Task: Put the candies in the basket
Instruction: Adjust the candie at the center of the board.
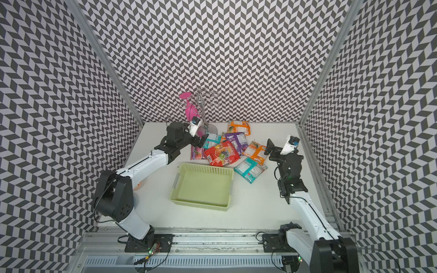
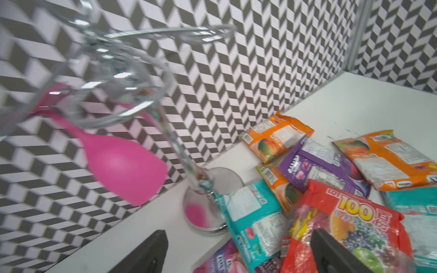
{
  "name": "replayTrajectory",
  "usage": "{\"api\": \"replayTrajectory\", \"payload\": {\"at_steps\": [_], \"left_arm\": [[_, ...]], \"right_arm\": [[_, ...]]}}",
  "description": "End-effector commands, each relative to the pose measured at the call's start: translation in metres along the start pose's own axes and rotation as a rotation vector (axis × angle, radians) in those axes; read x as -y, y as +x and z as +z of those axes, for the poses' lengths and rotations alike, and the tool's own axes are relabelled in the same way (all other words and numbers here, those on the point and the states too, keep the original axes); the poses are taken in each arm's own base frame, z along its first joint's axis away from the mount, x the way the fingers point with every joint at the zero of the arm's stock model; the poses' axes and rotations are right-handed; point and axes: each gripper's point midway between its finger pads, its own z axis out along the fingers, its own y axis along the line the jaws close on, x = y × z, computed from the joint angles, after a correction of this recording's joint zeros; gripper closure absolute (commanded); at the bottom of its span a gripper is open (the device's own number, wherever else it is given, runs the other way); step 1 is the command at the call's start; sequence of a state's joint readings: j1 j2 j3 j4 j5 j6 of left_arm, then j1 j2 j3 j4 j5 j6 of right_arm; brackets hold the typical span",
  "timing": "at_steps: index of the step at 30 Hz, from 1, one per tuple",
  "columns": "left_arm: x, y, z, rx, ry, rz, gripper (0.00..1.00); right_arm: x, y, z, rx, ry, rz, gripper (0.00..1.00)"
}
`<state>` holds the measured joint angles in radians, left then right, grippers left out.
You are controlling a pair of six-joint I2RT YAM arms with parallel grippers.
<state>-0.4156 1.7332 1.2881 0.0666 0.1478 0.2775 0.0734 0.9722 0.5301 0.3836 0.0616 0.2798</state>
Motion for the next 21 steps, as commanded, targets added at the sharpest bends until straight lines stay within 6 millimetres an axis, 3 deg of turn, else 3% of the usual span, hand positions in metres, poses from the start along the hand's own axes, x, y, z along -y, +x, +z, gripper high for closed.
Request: {"api": "replayTrajectory", "payload": {"at_steps": [1,5,9,15,18,21], "left_arm": [[0.048,0.025,0.035,-0.165,0.128,0.019,0.01],[0.081,0.034,0.077,-0.226,0.197,0.017,0.01],[0.096,0.051,0.114,-0.285,0.234,0.017,0.01],[0.093,0.09,0.141,-0.372,0.27,0.013,0.01],[0.078,0.122,0.145,-0.458,0.25,-0.037,0.03],[0.059,0.149,0.134,-0.552,0.232,-0.117,0.09]], "right_arm": [[-0.008,0.002,-0.015,-0.027,-0.048,0.058,0.01],[-0.018,0.01,-0.026,-0.075,-0.106,0.038,0.01],[-0.027,0.019,-0.032,-0.112,-0.164,0.029,0.01],[-0.029,0.029,-0.033,-0.139,-0.189,0.017,0.01],[-0.028,0.031,-0.031,-0.142,-0.185,0.013,0.01],[-0.028,0.032,-0.031,-0.146,-0.184,0.008,0.01]]}}
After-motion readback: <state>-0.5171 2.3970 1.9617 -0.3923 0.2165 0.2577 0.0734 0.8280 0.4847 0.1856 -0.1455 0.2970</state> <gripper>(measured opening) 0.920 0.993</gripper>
